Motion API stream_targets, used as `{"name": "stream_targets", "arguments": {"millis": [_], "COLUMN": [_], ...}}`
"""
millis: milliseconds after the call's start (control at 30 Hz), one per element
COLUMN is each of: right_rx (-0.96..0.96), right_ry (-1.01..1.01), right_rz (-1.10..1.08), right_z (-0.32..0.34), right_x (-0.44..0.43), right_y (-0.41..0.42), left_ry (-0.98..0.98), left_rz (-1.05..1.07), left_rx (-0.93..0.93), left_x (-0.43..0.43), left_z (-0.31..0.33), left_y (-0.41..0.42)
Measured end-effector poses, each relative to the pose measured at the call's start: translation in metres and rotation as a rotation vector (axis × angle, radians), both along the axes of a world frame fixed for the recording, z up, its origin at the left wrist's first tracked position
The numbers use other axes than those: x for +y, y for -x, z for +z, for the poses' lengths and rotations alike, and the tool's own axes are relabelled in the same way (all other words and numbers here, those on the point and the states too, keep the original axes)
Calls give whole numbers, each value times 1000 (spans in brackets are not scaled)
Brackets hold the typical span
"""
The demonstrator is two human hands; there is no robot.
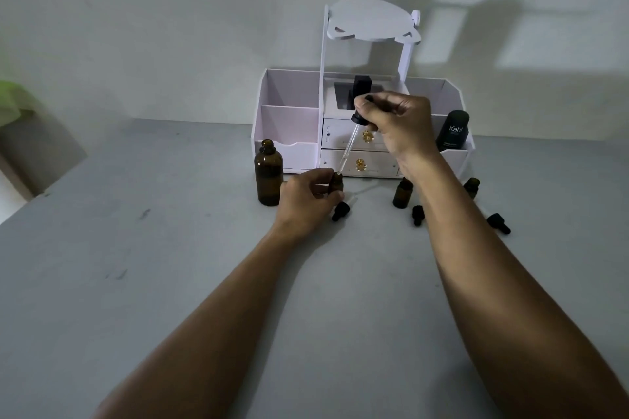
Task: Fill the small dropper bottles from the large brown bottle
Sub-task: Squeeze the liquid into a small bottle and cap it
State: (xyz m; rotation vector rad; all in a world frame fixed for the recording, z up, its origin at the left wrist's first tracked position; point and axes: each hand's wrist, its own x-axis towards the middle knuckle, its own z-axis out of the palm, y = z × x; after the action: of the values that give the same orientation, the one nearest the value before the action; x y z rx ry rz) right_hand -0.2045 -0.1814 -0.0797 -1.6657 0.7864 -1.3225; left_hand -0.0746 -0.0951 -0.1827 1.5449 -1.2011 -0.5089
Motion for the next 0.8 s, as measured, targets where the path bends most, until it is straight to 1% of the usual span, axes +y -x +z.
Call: {"name": "stream_targets", "arguments": {"millis": [133, 300, 433, 633, 800], "right_rx": [12, 21, 59, 94, 101], "right_ry": [4, 20, 54, 138, 142], "right_rz": [-2, -10, -53, -82, -88], "right_z": [-4, -7, -8, -9, -9], "right_x": [-3, -6, -8, -5, -5], "right_y": [-3, -6, -7, -9, -9], "left_ry": [9, 10, 1, -2, 1], "left_rz": [-1, 18, 10, 29, 27], "left_rx": [-47, -61, -86, -93, -88], "left_x": [2, 0, -1, -1, -3], "left_z": [1, -1, -1, 0, -2], "left_y": [0, 0, -1, -1, -2]}}
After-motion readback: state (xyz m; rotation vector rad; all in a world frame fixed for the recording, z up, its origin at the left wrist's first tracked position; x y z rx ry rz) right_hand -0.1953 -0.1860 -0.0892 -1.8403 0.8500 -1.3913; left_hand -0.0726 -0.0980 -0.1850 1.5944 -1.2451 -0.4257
